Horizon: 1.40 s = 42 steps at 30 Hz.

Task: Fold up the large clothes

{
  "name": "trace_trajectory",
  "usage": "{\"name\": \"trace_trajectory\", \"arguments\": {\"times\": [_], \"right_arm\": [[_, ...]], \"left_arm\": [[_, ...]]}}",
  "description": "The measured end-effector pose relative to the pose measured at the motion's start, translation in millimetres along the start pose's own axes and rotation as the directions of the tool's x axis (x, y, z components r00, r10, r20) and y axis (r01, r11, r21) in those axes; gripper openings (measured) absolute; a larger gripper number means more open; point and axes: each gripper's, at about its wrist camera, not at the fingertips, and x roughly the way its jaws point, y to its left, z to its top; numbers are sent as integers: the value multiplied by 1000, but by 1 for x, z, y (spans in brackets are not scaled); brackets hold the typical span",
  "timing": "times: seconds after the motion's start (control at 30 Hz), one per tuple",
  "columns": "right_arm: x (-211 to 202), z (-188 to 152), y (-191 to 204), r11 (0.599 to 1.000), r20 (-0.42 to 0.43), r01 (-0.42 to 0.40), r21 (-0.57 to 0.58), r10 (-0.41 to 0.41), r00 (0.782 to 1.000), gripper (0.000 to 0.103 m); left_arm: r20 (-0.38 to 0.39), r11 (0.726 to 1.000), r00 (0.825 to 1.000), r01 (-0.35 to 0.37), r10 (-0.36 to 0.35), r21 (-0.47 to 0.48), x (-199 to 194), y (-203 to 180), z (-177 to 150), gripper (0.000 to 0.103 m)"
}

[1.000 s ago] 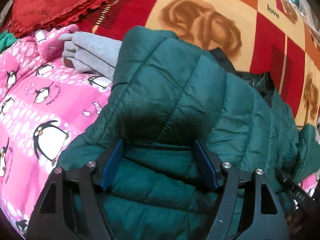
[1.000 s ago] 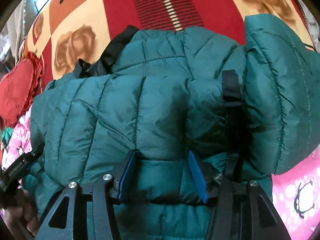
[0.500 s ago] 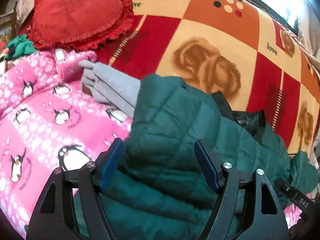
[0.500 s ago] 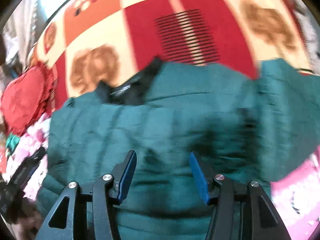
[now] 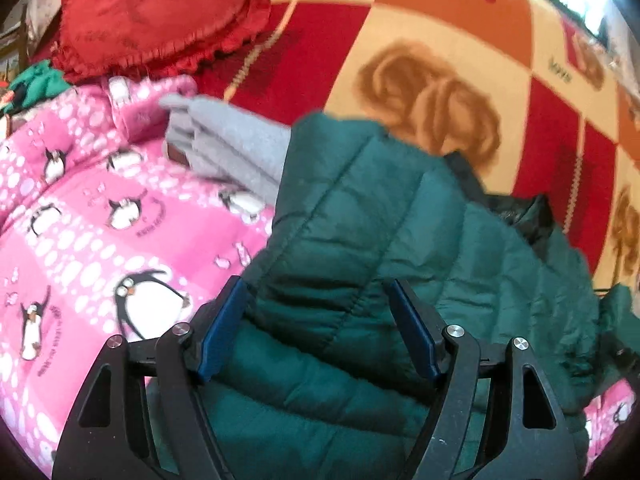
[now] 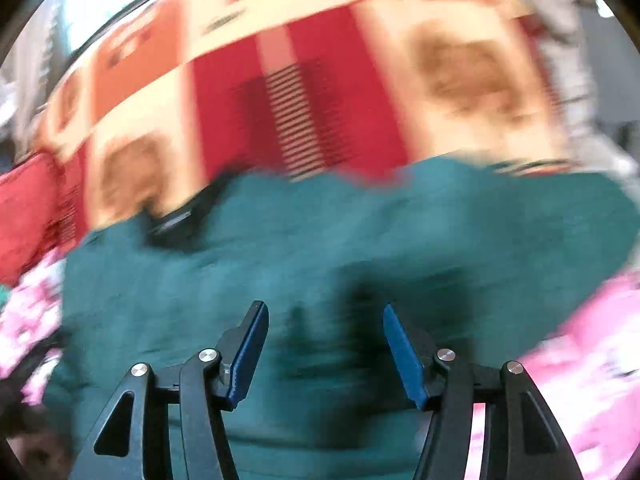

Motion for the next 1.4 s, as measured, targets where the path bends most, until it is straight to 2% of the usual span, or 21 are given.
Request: {"name": "trace_trajectory", "arguments": {"times": [0.07, 0.1, 0.17, 0.23, 0.3, 0.37, 0.43, 0.47, 0.57, 0.63, 0.67, 0.7, 0.87, 1.0, 1.1, 1.23, 1.3, 1.4], "right_arm": [[-9, 14, -51, 992, 27, 120, 45, -121, 992, 58], [-11, 20, -88, 978, 14, 190, 80, -192, 981, 58], [-12, 29, -135, 958, -2, 255, 130, -257, 966, 57], [-10, 37, -193, 934, -32, 280, 222, -280, 959, 58], [-3, 38, -239, 907, -71, 253, 335, -243, 967, 58], [11, 34, -282, 858, -103, 200, 473, -172, 980, 58], [28, 30, -301, 808, -97, 127, 575, -86, 992, 58], [28, 30, -307, 800, -33, 57, 598, -47, 998, 58], [41, 38, -313, 809, 9, -10, 588, 6, 1000, 57], [45, 44, -307, 842, -1, 27, 538, -31, 1000, 39], [44, 44, -305, 849, -8, 50, 526, -54, 998, 25], [42, 45, -301, 853, 2, 59, 519, -71, 997, 17], [12, 49, -266, 914, 41, 186, 360, -214, 976, 13], [-17, 51, -224, 942, 79, 214, 259, -241, 967, 12], [-40, 46, -174, 969, 126, 164, 185, -189, 974, 12], [-53, 32, -100, 991, 152, 13, 134, -33, 988, 12], [-53, 23, -63, 992, 153, -57, 112, 39, 987, 12], [-43, 4, 2, 986, 117, -157, 62, 149, 982, 12]], "left_arm": [[36, 999, 998, 42, -43, 30, -12, -7, 0, 74], [38, 997, 997, 60, -62, 44, -14, -12, -1, 74], [28, 992, 995, 92, -94, 88, -16, -23, -3, 74], [26, 986, 995, 94, -98, 135, -17, -33, -5, 74], [25, 979, 995, 91, -97, 182, -17, -43, -7, 74], [25, 974, 994, 100, -107, 205, -17, -47, -8, 74], [33, 971, 993, 104, -114, 213, -20, -48, -8, 74], [40, 971, 993, 103, -114, 215, -22, -48, -8, 74], [49, 971, 993, 97, -110, 219, -22, -49, -7, 74], [53, 973, 994, 86, -99, 216, -22, -48, -7, 74], [53, 974, 994, 83, -96, 213, -22, -47, -7, 74], [52, 975, 995, 78, -90, 209, -21, -47, -7, 74], [35, 979, 998, 35, -43, 199, -15, -43, -8, 74], [30, 978, 999, -25, 19, 208, -11, -42, -10, 74], [17, 974, 998, -64, 62, 216, -9, -40, -11, 74], [6, 974, 997, -80, 80, 210, -17, -34, -13, 74], [-14, 979, 997, -70, 74, 189, -23, -26, -15, 74], [-50, 992, 999, -13, 19, 125, -32, -12, -17, 74]]}}
